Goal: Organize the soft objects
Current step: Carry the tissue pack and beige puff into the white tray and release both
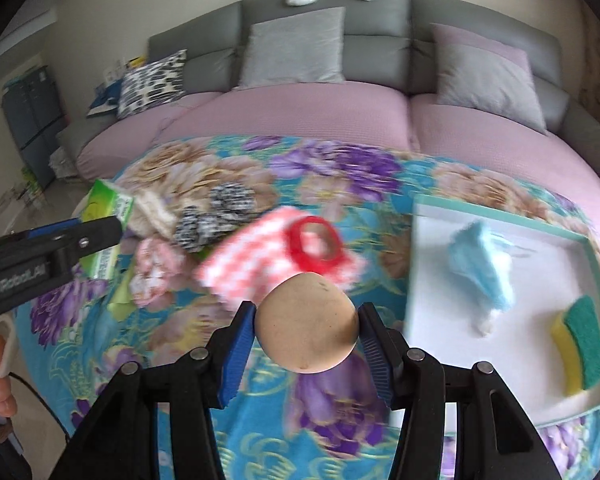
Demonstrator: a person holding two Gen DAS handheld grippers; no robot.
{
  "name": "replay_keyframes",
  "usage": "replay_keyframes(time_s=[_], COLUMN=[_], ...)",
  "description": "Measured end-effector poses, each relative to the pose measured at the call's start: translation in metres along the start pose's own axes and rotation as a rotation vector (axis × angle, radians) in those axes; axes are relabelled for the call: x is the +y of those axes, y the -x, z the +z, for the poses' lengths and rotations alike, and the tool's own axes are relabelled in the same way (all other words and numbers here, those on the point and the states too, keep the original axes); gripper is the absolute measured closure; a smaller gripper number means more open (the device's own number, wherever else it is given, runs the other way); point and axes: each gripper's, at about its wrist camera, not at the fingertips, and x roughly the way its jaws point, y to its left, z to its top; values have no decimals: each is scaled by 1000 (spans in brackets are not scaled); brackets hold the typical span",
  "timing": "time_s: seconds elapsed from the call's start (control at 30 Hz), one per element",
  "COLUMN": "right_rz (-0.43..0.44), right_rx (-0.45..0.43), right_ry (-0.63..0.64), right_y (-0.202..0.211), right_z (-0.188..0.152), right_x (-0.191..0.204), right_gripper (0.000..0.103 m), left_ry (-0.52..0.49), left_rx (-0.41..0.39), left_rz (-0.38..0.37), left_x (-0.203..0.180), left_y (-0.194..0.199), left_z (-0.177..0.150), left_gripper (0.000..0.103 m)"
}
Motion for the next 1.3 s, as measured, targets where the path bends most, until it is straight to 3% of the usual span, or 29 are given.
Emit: replay_keyframes(time_s=[0.2, 0.33, 0.5, 0.87, 1.17, 1.23, 1.3], right_rz=[-118, -192, -222, -265, -265, -265, -268], right_rx=[7, 44, 89, 100, 88, 87, 83], right_ry=[-141, -230, -301, -361, -398, -393, -387], right_y=[16, 18, 17, 23, 30, 31, 32], right_z=[-10, -24, -41, -56, -60, -59, -58], right_x=[-78, -126, -166, -201, -212, -211, -210], right_gripper=[48, 48, 48, 48, 48, 48, 47], left_ry=[-68, -139, -228, -409, -463, -471, -472], left_rx=[12, 17, 13, 70, 100, 97, 90], left_rz=[-80, -91, -143, -282, -307, -310, -314], left_x=[-51, -89, -140, -234, -258, -261, -261], left_y=[-4, -6, -2, -12, -28, -27, -27], left_z=[1, 0, -4, -30, -42, -43, -42], left_gripper=[47, 47, 47, 47, 47, 42, 26])
